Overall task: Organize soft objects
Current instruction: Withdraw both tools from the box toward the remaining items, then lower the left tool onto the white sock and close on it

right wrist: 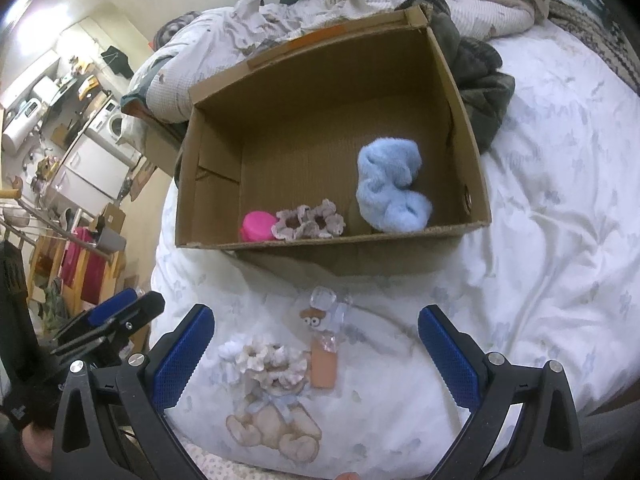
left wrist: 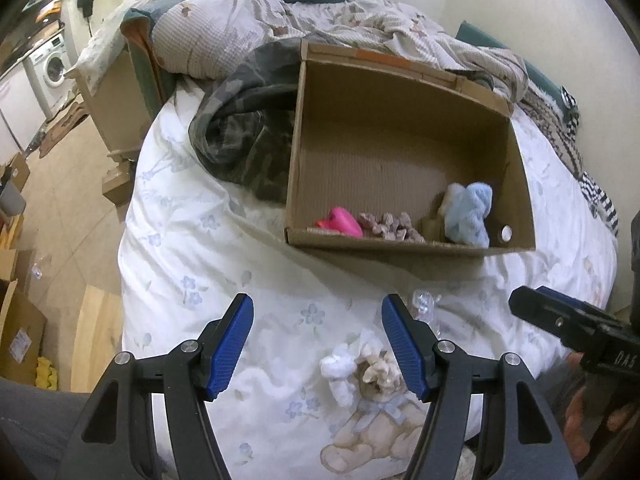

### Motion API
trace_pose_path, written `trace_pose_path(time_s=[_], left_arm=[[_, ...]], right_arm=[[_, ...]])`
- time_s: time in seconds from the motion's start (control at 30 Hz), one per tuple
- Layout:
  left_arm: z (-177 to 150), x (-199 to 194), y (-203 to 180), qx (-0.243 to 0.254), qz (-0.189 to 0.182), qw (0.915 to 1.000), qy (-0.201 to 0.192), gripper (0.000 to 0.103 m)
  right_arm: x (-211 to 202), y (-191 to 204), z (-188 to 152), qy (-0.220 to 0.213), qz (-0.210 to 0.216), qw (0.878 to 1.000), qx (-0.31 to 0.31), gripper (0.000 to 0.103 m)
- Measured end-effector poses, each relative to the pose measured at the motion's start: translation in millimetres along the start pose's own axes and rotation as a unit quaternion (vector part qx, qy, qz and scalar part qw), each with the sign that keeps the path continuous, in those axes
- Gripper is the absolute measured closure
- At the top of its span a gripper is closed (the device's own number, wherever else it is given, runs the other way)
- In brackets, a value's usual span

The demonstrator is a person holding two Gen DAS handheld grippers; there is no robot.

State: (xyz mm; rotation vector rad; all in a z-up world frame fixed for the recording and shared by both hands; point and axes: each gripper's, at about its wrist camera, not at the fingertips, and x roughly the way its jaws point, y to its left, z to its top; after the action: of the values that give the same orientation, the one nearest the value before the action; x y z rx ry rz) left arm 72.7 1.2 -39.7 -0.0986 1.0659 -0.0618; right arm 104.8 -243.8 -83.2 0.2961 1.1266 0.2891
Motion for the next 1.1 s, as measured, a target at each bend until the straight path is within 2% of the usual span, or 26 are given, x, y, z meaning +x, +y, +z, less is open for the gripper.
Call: trace_pose_path(time_s=[0.13,0.27,0.5,0.67,0.83,0.93,0.97,1.03,1.1], left_arm=[[-5.5,12.0,4.2,-0.001,0.001,0.9996,0.027,0.038],[-17.0,43.7,8.8,-0.015,-0.013,0.9933,0.114,0.038],[-27.4,69.7,-7.6,-0.011,-0.046,0.9847,0.168,0.038],[-27.9,89.0,-10.8,-0.034,-0.043,0.9819,0.182,0.038],[-20.9,89.6,7.3,-0.09,-0.054,0.9786,0.177,0.038],[-23.0,89.6,12.4,-0.102,-0.059,0.9756,0.185,0.038],[-24.7,90.9,12.4,-0.1,-0.061,0.9745,0.191,0.039],[-32.6,99.6,7.5,-0.086,-0.067,0.9688,0.222,0.048],[-40.1,107.1,2.0,-0.081,-0.08,0.9621,0.248,0.074]], right_arm=[[7.4,-12.1,-3.7,0.021,-0.013,0.999,0.027,0.0],[21.9,-27.6,-6.0,0.053,-0.039,0.996,0.058,0.0],[34.5,-28.4,-4.7,0.078,-0.042,0.994,0.06,0.0],[36.1,-27.7,-4.4,0.081,-0.037,0.994,0.059,0.0],[36.1,-30.8,-4.0,0.081,-0.035,0.994,0.064,0.0],[37.0,-31.9,-3.5,0.087,-0.034,0.994,0.064,0.0],[38.4,-31.1,-3.0,0.089,-0.034,0.993,0.064,0.0],[42.2,-28.0,-2.8,0.093,-0.032,0.993,0.061,0.0],[45.2,-24.5,-2.7,0.096,-0.031,0.993,0.057,0.0]])
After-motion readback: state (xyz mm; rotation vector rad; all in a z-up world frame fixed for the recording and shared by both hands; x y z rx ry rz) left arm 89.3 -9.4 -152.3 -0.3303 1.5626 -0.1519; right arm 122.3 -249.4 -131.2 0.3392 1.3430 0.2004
